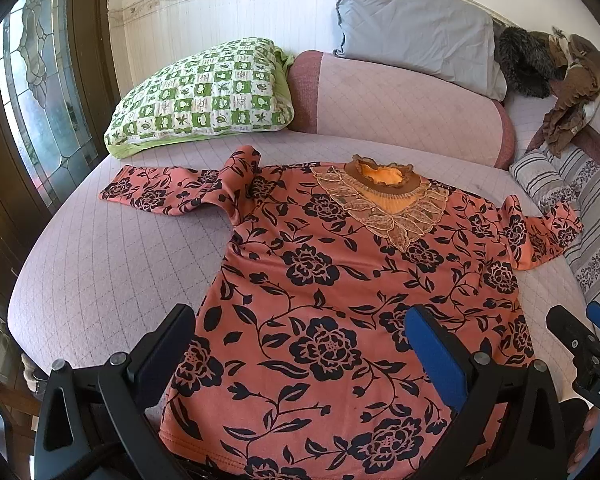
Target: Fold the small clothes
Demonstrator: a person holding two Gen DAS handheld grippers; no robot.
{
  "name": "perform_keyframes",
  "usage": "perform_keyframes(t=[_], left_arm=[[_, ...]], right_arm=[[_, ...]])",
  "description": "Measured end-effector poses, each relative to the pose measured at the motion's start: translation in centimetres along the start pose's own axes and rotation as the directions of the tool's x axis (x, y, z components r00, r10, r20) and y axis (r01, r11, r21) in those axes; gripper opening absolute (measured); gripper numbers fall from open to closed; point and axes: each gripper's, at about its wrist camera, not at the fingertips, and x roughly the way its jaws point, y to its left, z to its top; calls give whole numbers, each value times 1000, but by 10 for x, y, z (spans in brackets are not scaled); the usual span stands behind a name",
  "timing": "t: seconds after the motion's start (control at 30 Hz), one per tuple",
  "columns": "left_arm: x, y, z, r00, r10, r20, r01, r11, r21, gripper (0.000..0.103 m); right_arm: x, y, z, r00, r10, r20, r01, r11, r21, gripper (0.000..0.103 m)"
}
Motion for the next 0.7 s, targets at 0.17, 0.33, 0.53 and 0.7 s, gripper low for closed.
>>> perform_keyframes(t=[0.17, 0.33, 0.53, 0.7], left_arm=[[0, 1, -1, 1000, -3, 0, 3, 1000, -1, 103], [1, 0, -1, 1000, -1, 0, 1, 1000, -2, 103], [15, 3, -5, 999, -18, -35, 18, 1000, -3, 103], [52, 15, -17, 991, -12, -136, 8, 999, -37, 103]], right_arm=[[0, -1, 1, 1000, 4, -10, -4, 1000, 5, 103], [1, -2, 1, 1000, 2, -24, -2, 1000, 6, 103], [1, -19, 4, 999, 36, -13, -35, 999, 42, 103], [31, -104, 11, 989, 127, -74, -104, 961, 256, 103]])
